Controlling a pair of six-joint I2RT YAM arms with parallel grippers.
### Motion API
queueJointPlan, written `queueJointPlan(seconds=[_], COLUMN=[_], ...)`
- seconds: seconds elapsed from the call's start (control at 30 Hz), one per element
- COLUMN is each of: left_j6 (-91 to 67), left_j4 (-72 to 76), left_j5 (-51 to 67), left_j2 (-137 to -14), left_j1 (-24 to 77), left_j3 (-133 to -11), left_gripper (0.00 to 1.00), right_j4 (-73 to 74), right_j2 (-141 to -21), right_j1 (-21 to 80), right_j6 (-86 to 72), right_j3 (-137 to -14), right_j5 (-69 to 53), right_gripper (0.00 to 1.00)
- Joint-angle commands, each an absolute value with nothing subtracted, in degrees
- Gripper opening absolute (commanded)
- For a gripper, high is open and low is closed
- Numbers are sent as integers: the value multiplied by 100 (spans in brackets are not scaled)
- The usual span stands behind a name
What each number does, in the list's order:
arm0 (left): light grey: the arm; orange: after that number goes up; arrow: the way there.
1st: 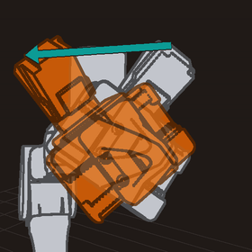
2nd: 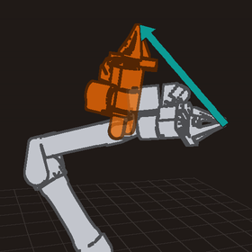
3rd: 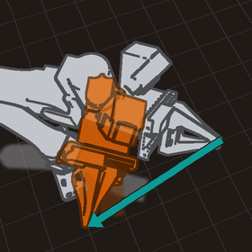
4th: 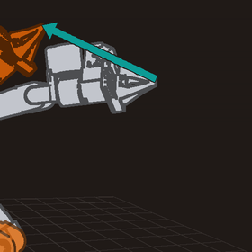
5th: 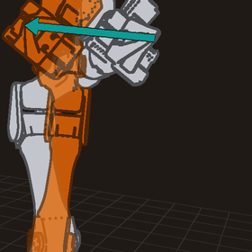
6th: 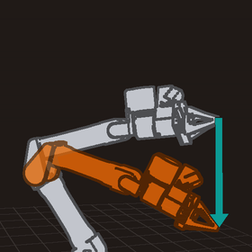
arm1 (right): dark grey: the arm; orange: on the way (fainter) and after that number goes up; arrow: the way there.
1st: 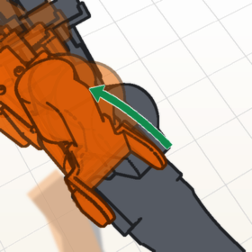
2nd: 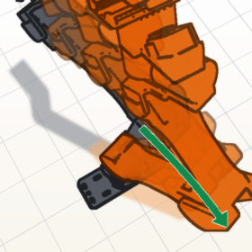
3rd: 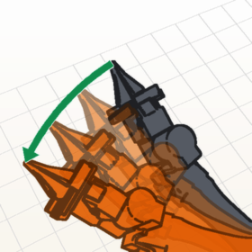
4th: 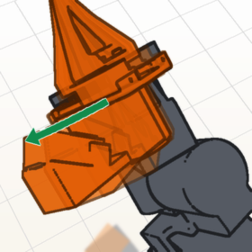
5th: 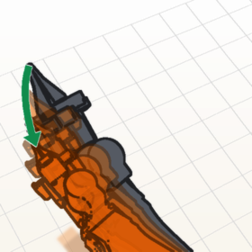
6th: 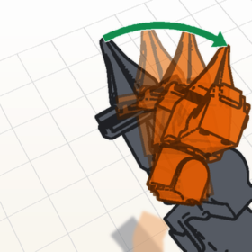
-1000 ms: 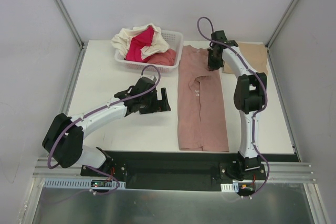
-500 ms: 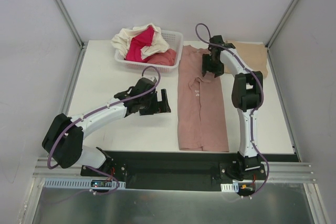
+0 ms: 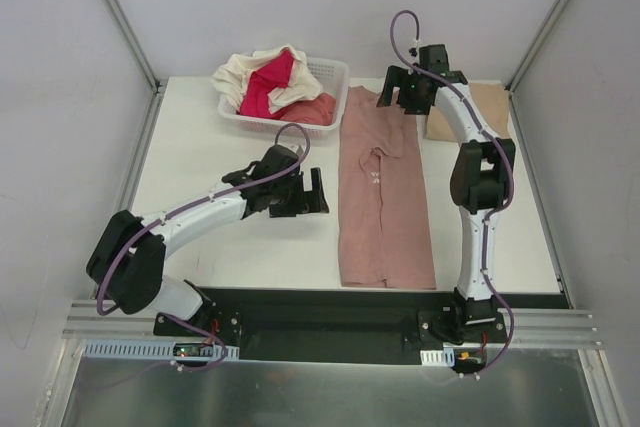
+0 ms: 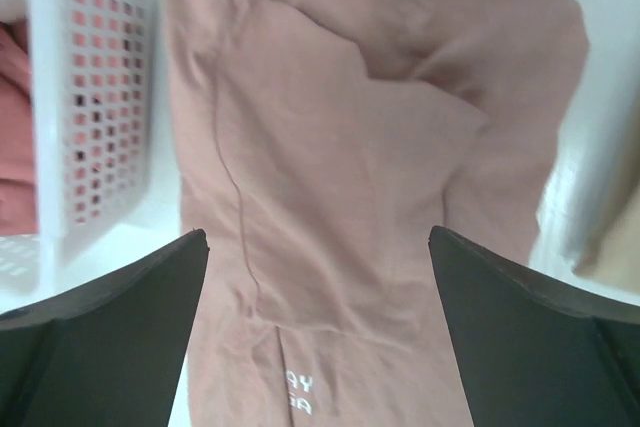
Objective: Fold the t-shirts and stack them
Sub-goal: Fold the tshirt
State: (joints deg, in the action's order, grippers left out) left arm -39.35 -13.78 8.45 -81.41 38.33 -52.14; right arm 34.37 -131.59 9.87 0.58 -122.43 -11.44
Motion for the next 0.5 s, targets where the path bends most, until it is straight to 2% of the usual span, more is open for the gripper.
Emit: queueJointPlan(seconds=[0.0,0.17,0.3,0.47], left_j6=[-3718,-3744,-3823,-3963], left_j4=[-1275,-1195,-1125,-1107], left_j5=[1072,1327,1546,1652], left_j2=[-8358,-8551,-8666,-8657], left_j1=[3902,3902,3920,4043], left_j3=[-5598,-5730,-5713,-5643], left_gripper=[99,99,99,99], right_j4=[2848,2514,2408,2584], right_j2=[-13587,-14220,-14501,-14695], right_j1=[871,695,677,659], right_j6=[-412,-1142,-1169,-739], right_j3=[-12629,-13025,-13113,-13551], right_j5=[-2021,-2566,-2505,-1232], right_gripper=[97,97,97,97])
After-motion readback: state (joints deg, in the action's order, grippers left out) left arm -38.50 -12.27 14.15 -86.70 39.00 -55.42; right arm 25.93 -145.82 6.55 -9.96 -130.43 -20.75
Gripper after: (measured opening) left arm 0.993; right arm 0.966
